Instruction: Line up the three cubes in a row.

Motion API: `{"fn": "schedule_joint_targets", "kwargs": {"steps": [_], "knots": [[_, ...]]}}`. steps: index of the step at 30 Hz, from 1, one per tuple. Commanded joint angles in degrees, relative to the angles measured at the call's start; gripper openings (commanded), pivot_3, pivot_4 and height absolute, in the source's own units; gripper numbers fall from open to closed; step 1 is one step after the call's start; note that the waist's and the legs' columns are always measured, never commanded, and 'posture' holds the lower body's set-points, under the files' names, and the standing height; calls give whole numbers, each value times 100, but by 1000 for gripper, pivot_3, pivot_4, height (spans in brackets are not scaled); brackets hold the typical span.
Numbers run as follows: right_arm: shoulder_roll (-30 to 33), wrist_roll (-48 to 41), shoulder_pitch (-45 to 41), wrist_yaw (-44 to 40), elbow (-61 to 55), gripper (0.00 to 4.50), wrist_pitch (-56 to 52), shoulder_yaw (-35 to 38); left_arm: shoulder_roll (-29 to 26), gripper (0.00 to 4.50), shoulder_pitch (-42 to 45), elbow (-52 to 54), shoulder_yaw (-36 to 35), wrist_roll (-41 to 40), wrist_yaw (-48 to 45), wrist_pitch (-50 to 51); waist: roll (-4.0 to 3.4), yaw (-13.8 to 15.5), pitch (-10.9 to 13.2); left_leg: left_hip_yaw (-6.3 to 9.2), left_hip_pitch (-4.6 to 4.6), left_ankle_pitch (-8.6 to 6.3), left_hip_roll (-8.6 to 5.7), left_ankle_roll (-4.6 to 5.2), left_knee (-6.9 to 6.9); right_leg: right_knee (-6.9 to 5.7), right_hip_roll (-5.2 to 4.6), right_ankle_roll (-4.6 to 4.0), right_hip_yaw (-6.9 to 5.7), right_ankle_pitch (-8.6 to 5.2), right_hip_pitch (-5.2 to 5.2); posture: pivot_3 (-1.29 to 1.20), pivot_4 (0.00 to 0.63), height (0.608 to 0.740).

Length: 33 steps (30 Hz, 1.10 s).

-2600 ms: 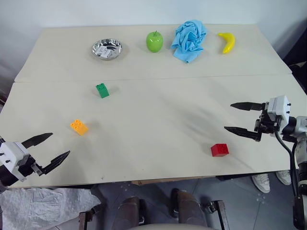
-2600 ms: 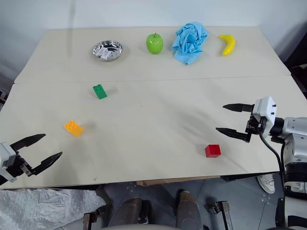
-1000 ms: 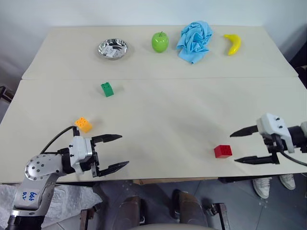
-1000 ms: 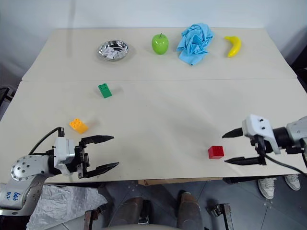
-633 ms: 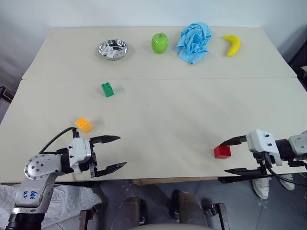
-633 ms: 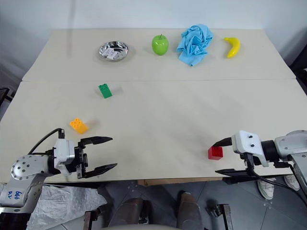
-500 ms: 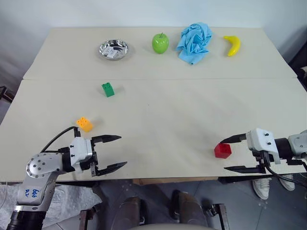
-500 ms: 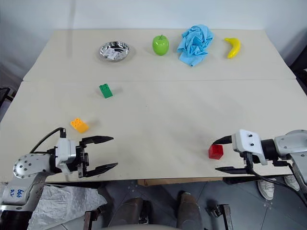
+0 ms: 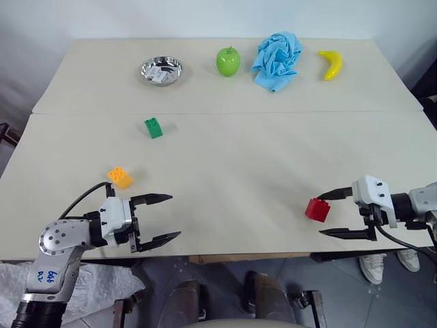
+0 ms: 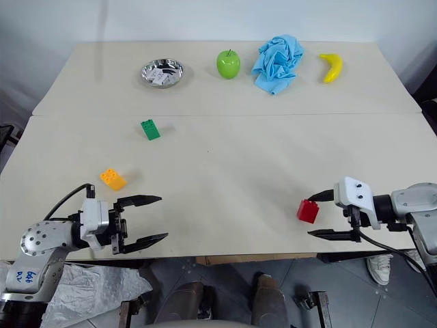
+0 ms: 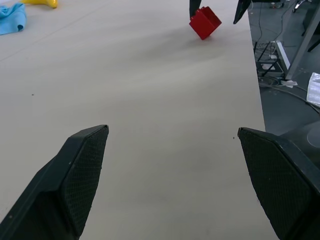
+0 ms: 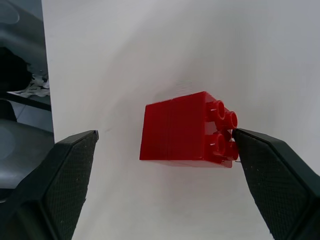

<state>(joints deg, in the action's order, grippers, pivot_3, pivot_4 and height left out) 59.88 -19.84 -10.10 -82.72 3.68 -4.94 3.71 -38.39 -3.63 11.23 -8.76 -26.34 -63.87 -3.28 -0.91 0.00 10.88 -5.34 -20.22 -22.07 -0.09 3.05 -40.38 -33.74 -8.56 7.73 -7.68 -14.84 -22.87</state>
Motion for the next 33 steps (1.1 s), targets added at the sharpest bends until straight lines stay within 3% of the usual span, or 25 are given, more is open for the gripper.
{"fn": "schedule_joint_targets", "kwargs": {"steps": [1, 12, 23, 26, 33], "knots": [[10, -286, 183, -146, -444, 4500, -69, 157, -62, 4377, -72, 82, -214, -23, 37, -135, 0, 5, 0, 0, 0, 0, 0, 0, 0, 0, 0, 0, 0, 0, 0, 0, 150, 740], [211, -367, 904, 64, -1144, 4500, -346, 665, 17, 4377, 159, -333, -100, 67, -67, -358, 0, 10, 0, 2, 0, -1, 0, -1, 0, 0, -2, 0, 0, 0, 0, 0, 150, 740], [-132, -58, 653, 421, -776, 4500, -201, 433, 112, 4377, 488, -594, 147, -28, -355, -474, 2, 3, 0, 0, 0, -1, -1, -1, 0, -1, -2, 0, 1, 0, 0, 0, 150, 740], [-237, -121, 559, 415, -690, 3922, -224, 381, 88, 4500, 482, -540, 193, -50, -589, -584, 1, 2, 0, 1, 1, -1, -1, -1, 0, -1, -1, 0, -1, 0, 0, 0, 150, 740], [-298, -145, 370, 316, -571, 1555, -257, 246, 90, 4500, 590, -558, 252, -53, -758, -521, 1, 3, 0, 1, 0, 0, -1, 0, 0, -1, -1, 0, -1, 0, 0, 0, 150, 740]]}}
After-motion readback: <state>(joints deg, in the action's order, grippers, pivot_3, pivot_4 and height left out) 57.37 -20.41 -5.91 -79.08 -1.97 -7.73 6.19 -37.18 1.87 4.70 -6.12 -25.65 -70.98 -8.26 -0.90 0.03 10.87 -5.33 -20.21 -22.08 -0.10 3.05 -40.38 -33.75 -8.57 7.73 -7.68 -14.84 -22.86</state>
